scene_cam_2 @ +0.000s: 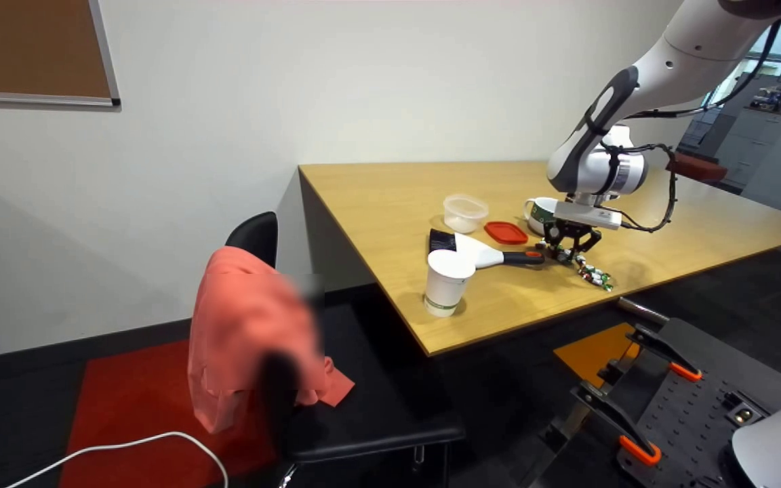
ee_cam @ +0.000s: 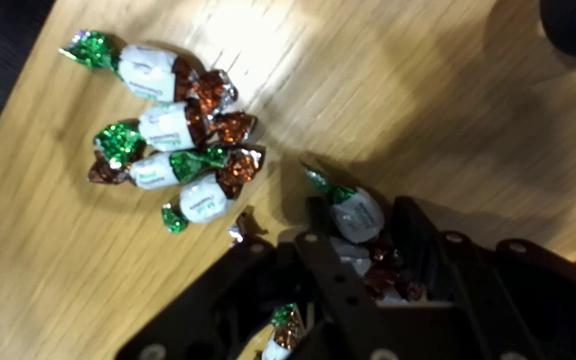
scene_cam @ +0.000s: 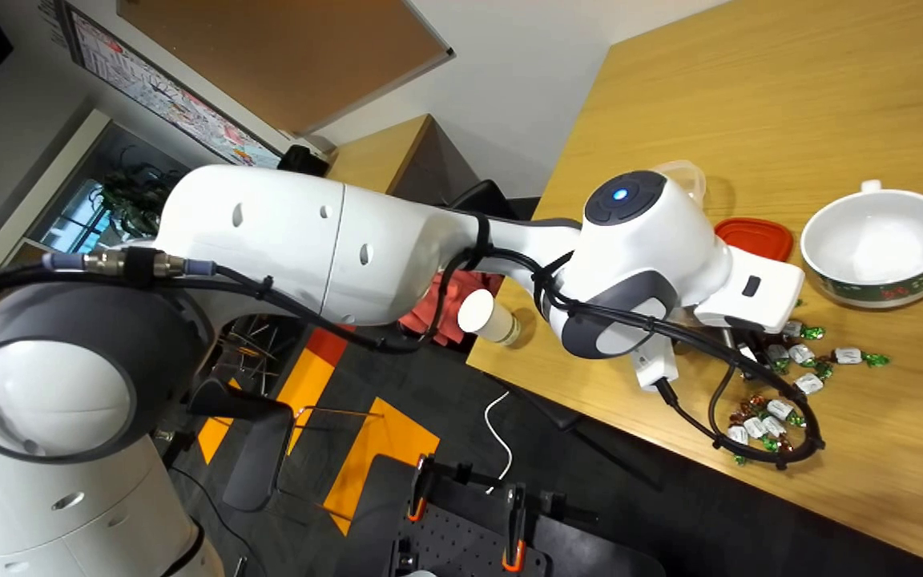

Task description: Put one of the sweets in the colourless bowl

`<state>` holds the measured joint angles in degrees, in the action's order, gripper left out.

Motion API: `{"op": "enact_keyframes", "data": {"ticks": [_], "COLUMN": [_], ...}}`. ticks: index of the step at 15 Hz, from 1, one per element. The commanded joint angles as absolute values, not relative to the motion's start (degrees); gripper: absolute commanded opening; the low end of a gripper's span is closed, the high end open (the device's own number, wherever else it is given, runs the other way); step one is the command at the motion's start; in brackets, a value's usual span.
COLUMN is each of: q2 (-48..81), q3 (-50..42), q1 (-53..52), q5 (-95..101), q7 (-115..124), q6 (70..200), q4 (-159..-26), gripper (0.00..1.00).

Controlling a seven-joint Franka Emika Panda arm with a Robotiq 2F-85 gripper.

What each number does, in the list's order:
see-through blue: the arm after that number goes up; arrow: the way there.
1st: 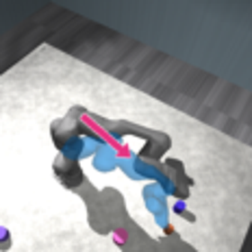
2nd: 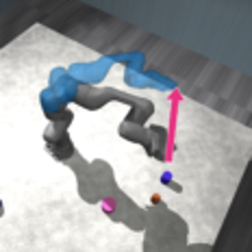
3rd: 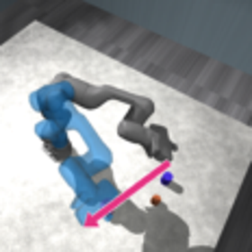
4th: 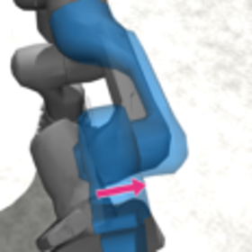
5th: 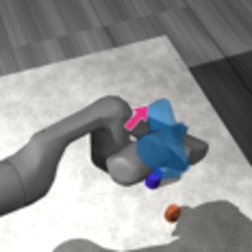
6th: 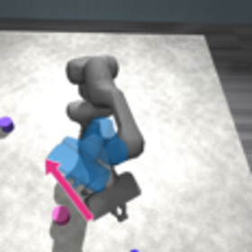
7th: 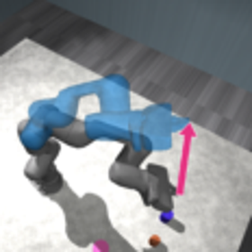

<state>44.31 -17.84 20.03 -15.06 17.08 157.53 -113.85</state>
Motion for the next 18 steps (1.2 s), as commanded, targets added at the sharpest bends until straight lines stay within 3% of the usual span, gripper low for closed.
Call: {"op": "enact_keyframes", "data": {"ticks": [1, 4, 5, 11, 18], "q2": [44.7, 40.8, 38.9, 25.3, 19.3], "q3": [-18.6, -17.2, -16.8, -16.9, -13.6], "q1": [19.5, 19.8, 19.8, 16.4, 14.3], "q5": [-13.6, -13.6, -13.8, -13.7, -16.2], "q7": [17.1, 14.9, 14.3, 13.4, 15.9], "q6": [155.1, 155.7, 154.8, 158.2, 164.3], "q4": [-112.6, -116.2, -117.8, -129.3, -128.5], "gripper": [0.15, 0.01, 0.05, 0.06, 0.06]}}
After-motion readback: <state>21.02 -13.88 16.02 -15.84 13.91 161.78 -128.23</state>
